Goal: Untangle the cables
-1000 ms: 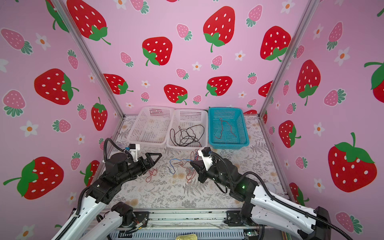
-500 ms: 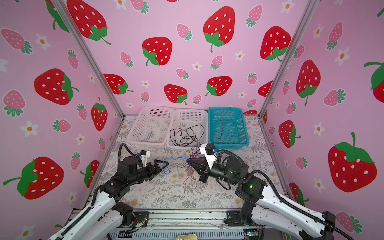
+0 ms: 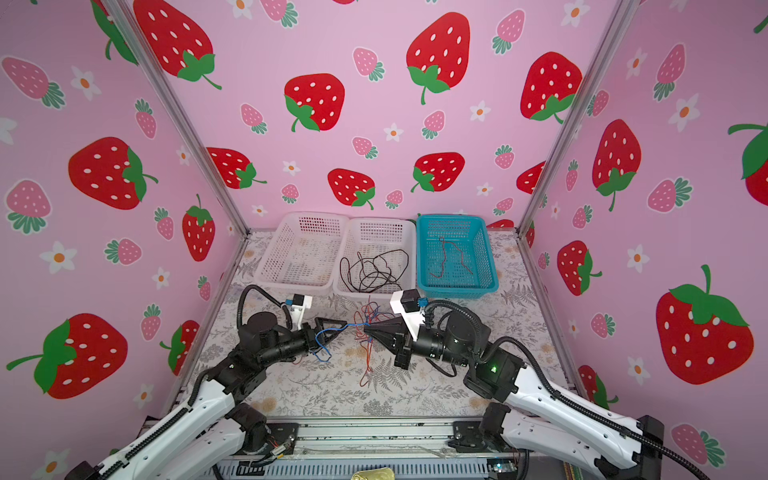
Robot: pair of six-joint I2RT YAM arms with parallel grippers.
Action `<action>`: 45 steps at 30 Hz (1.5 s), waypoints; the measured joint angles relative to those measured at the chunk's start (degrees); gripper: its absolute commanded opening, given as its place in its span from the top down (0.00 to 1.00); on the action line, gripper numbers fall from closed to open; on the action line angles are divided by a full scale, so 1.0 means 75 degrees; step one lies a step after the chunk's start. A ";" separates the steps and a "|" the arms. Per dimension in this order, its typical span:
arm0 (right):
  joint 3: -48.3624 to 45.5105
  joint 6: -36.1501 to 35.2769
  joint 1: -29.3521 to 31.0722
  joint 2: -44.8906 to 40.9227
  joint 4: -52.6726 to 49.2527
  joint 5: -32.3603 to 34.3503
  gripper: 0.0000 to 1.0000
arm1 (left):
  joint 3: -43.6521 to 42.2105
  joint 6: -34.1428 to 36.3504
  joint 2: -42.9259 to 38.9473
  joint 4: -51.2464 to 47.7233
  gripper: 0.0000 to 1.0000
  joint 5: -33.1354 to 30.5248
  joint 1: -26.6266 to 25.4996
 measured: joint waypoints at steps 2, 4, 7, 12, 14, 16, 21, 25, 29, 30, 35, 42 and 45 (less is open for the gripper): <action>0.0000 0.0038 -0.0003 0.0015 0.0070 -0.0076 1.00 | 0.0000 0.0012 0.0172 0.0015 0.02 0.0026 -0.0099; 0.0000 0.0093 0.0000 0.0017 0.0134 -0.0163 1.00 | 0.0000 0.0047 0.0356 0.0009 0.04 0.0050 -0.0201; 0.0000 0.0163 0.0000 0.0029 0.0213 -0.0300 1.00 | 0.0000 0.0085 0.0560 0.0006 0.05 0.0041 -0.0300; 0.0000 0.0233 0.0000 0.0029 0.0274 -0.0425 1.00 | 0.0006 0.0108 0.0595 0.0012 0.04 -0.0041 -0.0356; 0.0000 0.0262 0.0000 0.0029 0.0271 -0.0449 1.00 | 0.0006 0.0119 0.0542 0.0012 0.04 -0.0079 -0.0364; 0.0000 0.0309 0.0000 0.0032 0.0283 -0.0495 1.00 | 0.0017 0.0125 0.0487 0.0009 0.04 -0.0108 -0.0382; 0.0000 0.0356 0.0000 0.0111 0.0431 -0.0647 1.00 | 0.0047 0.0111 0.0621 0.0166 0.04 -0.0195 -0.0466; -0.0009 0.0382 0.0000 0.0169 0.0460 -0.0720 1.00 | 0.0052 0.0131 0.0697 0.0192 0.04 -0.0242 -0.0545; -0.0032 0.0458 0.0009 0.0245 0.0609 -0.0836 1.00 | 0.0108 0.0140 0.0691 0.0187 0.04 -0.0300 -0.0548; -0.0041 0.0484 0.0017 0.0274 0.0638 -0.0848 1.00 | 0.0140 0.0137 0.0691 0.0187 0.04 -0.0300 -0.0551; -0.0119 0.0519 0.0032 0.0329 0.0664 -0.0848 1.00 | 0.0251 0.0152 0.0717 0.0303 0.20 -0.0353 -0.0583; -0.0119 0.0536 0.0032 0.0326 0.0717 -0.0866 1.00 | 0.0356 0.0306 0.1055 0.0233 0.43 -0.0388 -0.0606; -0.0119 0.0554 0.0041 0.0329 0.0723 -0.0947 1.00 | 0.0370 0.0367 0.1084 0.0114 0.56 -0.0431 -0.0612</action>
